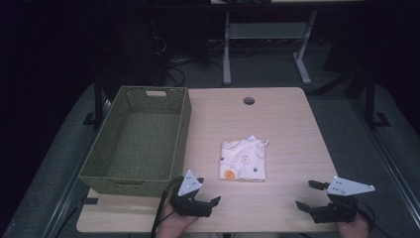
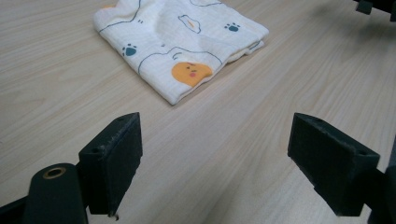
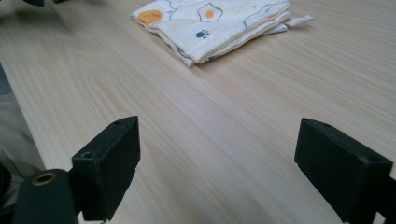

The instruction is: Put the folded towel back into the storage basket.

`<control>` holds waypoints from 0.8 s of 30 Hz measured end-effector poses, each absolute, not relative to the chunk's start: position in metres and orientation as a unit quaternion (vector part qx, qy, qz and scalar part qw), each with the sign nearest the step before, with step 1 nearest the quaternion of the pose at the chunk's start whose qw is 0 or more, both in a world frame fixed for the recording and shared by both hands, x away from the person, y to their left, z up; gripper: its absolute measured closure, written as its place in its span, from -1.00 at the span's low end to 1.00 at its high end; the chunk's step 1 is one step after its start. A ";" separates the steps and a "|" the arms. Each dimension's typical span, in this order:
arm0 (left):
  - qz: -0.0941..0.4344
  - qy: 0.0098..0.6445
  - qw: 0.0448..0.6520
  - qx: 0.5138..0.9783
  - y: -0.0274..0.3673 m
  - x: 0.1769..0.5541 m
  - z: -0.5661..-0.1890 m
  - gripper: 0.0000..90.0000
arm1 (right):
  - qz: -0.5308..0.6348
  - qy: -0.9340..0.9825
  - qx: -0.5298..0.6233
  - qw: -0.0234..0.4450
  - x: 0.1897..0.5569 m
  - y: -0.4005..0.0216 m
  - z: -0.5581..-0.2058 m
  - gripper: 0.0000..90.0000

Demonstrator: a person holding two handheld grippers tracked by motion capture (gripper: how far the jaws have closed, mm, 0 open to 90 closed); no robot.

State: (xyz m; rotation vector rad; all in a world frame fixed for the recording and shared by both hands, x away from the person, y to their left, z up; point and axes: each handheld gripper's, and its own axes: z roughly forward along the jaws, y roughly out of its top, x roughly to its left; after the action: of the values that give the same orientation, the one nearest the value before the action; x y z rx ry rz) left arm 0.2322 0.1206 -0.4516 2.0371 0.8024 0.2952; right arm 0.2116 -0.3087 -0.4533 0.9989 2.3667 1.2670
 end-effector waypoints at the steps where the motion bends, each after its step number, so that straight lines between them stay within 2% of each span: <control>1: 0.117 0.324 0.449 0.824 0.121 0.232 -0.452 -0.59 | 0.437 0.820 0.342 0.138 0.212 -0.308 -0.454 -0.70; 13: 0.115 0.320 0.437 0.833 0.117 0.232 -0.453 -0.58 | 0.441 0.818 0.344 0.133 0.215 -0.308 -0.455 -0.70; 24: 0.134 0.300 0.422 0.845 0.102 0.232 -0.447 -0.58 | 0.451 0.808 0.357 0.127 0.223 -0.313 -0.459 -0.70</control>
State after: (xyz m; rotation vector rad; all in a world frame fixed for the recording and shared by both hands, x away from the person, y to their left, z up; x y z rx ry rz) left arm 0.2318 0.1021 -0.4466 2.1158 0.7514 0.3355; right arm 0.2232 -0.3126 -0.4594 1.0383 2.3525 1.3141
